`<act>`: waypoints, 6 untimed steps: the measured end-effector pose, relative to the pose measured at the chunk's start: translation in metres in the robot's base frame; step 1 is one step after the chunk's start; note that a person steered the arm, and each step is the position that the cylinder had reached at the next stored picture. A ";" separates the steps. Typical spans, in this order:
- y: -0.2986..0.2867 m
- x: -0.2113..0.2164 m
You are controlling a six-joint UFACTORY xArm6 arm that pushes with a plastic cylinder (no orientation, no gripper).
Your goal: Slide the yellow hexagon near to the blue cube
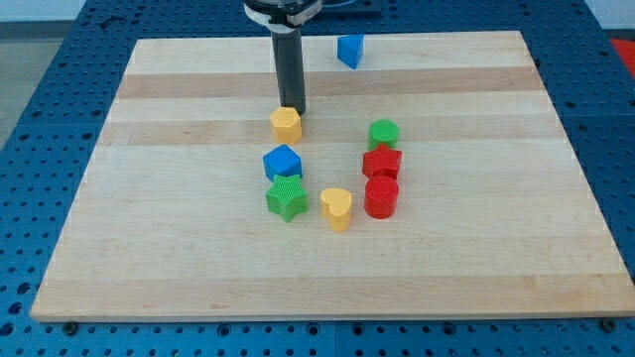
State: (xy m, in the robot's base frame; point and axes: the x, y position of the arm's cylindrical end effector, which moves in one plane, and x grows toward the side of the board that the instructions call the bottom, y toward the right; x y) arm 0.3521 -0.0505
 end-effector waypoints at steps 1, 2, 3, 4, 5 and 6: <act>-0.010 -0.001; -0.014 0.001; -0.014 0.002; -0.014 0.002; -0.025 -0.008; -0.028 0.003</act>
State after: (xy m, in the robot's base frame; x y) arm 0.3547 -0.0784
